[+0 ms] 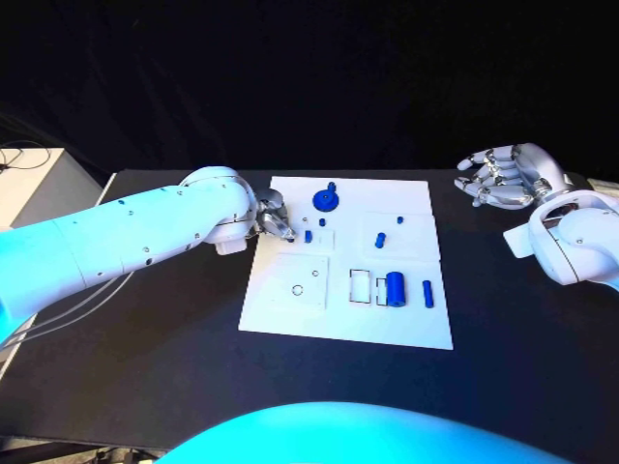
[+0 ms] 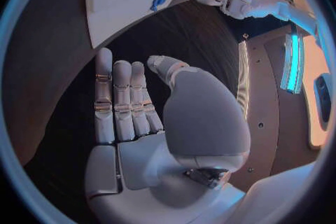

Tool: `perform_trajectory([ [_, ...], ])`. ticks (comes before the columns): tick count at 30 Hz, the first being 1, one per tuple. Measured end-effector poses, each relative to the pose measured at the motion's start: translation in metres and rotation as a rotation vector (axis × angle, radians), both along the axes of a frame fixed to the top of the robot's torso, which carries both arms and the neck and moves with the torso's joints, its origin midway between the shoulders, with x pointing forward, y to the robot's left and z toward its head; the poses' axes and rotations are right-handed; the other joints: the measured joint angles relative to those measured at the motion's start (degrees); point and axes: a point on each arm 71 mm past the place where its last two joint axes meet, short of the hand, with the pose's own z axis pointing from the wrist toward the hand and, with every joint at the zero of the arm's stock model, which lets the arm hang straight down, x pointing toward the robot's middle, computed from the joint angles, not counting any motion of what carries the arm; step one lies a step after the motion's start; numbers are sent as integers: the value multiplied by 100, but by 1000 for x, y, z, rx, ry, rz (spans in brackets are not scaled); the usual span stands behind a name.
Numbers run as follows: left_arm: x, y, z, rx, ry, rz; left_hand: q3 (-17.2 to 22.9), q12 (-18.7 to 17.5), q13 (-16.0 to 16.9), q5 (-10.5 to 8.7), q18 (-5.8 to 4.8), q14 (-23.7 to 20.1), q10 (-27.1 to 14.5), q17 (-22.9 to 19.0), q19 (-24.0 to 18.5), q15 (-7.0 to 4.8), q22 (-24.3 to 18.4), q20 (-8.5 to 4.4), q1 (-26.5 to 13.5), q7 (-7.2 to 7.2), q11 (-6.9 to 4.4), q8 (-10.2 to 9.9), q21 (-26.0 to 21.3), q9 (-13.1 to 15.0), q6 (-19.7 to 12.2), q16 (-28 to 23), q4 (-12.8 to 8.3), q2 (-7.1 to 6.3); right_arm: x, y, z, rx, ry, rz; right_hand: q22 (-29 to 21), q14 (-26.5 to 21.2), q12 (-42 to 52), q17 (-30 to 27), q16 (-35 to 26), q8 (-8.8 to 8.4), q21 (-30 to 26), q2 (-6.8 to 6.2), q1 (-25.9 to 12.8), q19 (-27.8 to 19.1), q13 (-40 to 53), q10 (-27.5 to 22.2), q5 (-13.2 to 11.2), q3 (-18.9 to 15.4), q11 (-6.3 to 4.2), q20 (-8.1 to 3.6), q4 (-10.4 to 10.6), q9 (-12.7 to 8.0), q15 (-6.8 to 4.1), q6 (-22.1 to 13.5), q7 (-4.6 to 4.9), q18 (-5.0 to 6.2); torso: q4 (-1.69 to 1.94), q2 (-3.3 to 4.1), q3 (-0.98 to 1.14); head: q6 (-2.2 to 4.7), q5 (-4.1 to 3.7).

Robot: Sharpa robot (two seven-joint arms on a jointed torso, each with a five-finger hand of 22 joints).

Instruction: Assemble the parts on the task board

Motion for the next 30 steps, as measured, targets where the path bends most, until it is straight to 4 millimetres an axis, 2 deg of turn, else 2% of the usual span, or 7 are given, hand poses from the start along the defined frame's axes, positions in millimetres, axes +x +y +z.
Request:
perform_trajectory([
  [7,1,-2,0,7,3,-4,0,0,11,-8,0,0,13,0,0,0,0,0,-15,3,-10,9,0,-14,14,0,0,-15,0,0,0,0,0,0,0,0,0,0,0,0,1,0,0,0,0,0,0,0,0,0,0,0,0,0,0,0,0,0,-1,6,-12],
  [12,1,-3,0,11,2,-4,-26,0,29,-8,0,-21,75,0,0,-21,0,0,-100,-47,-13,-3,0,-13,25,0,-29,-54,0,0,0,0,0,0,0,0,0,0,0,0,2,0,0,0,0,1,0,0,1,0,0,-1,0,0,0,0,1,0,3,8,-18],
  [13,1,-3,0,11,2,-4,240,0,45,-23,1,-21,84,0,0,-21,0,0,-122,-56,-22,-3,0,-13,33,0,-304,-75,0,0,0,0,0,0,0,0,0,0,0,0,2,0,0,0,0,1,0,0,1,0,0,-1,0,0,0,0,1,1,3,8,-20],
  [19,2,-4,-1,14,0,-2,139,0,68,-31,0,-19,146,0,21,-65,0,-21,-376,-154,-82,-7,0,-49,131,0,-428,-89,0,0,0,0,0,0,0,0,0,1,0,0,2,0,0,0,1,1,0,0,1,0,0,-1,0,0,0,0,8,2,-1,8,-28],
  [23,3,-4,-1,15,-1,1,-37,0,72,-58,-1,-19,156,0,-10,-65,0,-53,-460,-208,-92,-43,0,-105,187,0,-603,-83,0,0,0,0,0,1,1,0,0,1,0,0,2,0,0,0,1,2,0,0,1,0,0,-1,0,0,0,0,8,2,-4,8,-32],
  [30,4,-3,-2,18,-5,6,-592,0,63,-56,-1,-20,132,0,-10,-64,0,-53,-459,-216,-70,-68,0,-175,261,0,-395,-82,0,0,0,0,0,0,-14,0,0,-10,0,0,2,0,0,21,-16,5,0,0,5,21,0,4,0,0,0,0,5,2,-7,8,-35],
])
